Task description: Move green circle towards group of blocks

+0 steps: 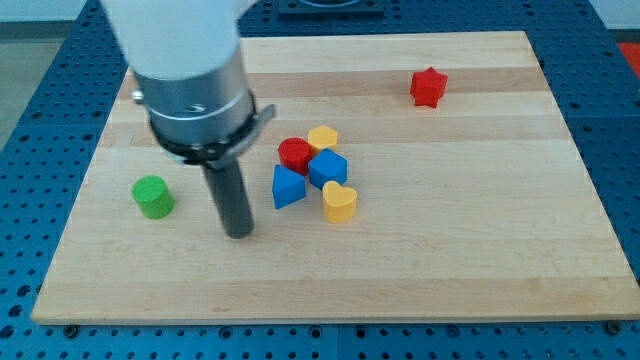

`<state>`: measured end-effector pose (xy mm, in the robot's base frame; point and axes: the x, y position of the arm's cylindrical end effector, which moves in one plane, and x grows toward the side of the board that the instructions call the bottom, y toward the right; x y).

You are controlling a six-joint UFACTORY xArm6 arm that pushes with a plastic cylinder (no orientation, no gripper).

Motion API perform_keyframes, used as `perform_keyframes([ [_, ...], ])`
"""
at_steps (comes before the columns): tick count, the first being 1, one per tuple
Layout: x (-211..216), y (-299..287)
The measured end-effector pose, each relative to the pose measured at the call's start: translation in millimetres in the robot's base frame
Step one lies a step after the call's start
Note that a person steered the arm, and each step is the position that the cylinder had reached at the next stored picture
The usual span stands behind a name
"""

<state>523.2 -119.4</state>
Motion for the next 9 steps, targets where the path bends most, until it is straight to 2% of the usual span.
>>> perform_keyframes([
  [1, -15.7, -45.7],
  [3, 21.5, -125.8],
  [4, 11.7, -159.6],
  [5, -63.0, -169.9],
  [7, -37.6, -131.1],
  [9, -19.1, -47.0],
])
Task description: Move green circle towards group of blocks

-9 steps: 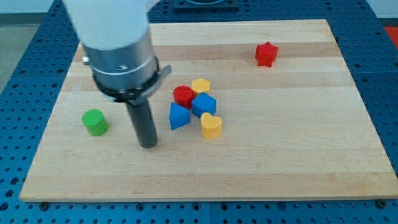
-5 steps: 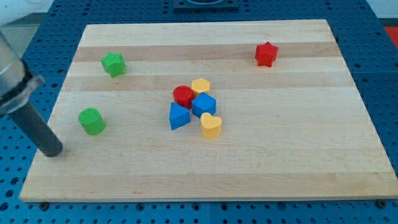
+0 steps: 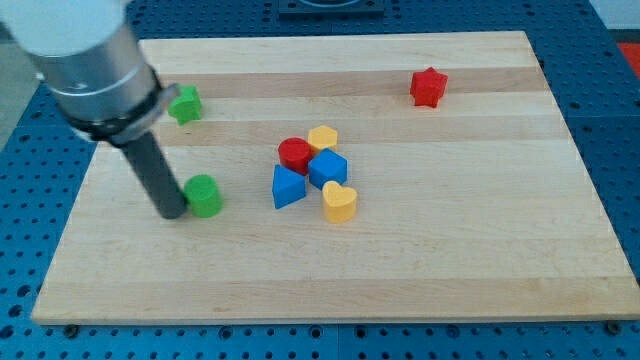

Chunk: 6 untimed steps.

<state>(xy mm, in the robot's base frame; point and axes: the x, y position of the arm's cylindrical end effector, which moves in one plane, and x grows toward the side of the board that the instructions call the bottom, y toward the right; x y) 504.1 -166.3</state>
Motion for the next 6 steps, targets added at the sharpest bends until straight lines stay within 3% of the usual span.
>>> perform_keyframes([
  [2, 0.9, 59.9],
  [4, -0.2, 39.4],
  [5, -18.2, 24.7],
  [6, -94.8, 25.6],
])
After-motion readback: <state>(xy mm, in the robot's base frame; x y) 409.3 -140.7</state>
